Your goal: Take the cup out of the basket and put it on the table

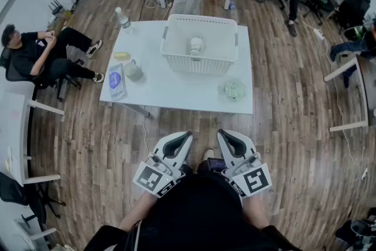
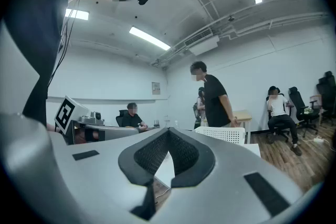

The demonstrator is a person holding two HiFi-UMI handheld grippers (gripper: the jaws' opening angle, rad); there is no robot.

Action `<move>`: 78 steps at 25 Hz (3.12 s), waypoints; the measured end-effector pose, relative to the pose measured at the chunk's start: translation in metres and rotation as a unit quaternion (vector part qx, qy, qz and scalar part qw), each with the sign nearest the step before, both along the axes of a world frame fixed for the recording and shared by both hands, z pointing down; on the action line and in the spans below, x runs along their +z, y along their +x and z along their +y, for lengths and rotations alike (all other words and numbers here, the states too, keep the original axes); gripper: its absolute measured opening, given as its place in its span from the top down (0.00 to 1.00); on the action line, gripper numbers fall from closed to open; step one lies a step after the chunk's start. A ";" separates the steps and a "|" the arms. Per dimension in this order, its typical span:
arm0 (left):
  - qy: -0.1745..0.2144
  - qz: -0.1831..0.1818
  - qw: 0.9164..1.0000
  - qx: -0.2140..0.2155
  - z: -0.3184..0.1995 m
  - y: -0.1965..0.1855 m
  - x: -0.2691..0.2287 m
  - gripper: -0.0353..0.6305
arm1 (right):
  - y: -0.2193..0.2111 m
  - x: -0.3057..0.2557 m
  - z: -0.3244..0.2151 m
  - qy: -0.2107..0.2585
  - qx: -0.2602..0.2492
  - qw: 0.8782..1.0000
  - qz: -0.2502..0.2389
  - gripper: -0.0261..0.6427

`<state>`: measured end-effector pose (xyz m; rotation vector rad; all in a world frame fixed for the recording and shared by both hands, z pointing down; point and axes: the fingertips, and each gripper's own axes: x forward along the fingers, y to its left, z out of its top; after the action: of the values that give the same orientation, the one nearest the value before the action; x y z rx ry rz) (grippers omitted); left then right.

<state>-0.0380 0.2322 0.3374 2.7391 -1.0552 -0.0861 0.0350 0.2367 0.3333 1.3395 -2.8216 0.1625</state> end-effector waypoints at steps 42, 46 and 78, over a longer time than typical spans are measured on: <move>-0.017 -0.034 0.998 -0.046 -0.008 0.072 0.014 0.93 | 0.065 0.019 -0.021 -0.024 -0.046 0.998 -0.022 0.92; -0.018 -0.030 0.998 -0.045 -0.023 0.067 0.019 0.93 | 0.062 0.021 -0.030 -0.026 -0.042 0.999 -0.013 0.92; 0.002 -0.048 0.999 0.022 -0.233 -0.065 0.024 0.93 | -0.063 0.013 -0.222 -0.037 0.041 0.998 0.026 0.92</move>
<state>-0.1027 -0.0013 0.3618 2.7946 -1.0181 0.0510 -0.0277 0.0147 0.3462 1.4234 -2.6906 0.2280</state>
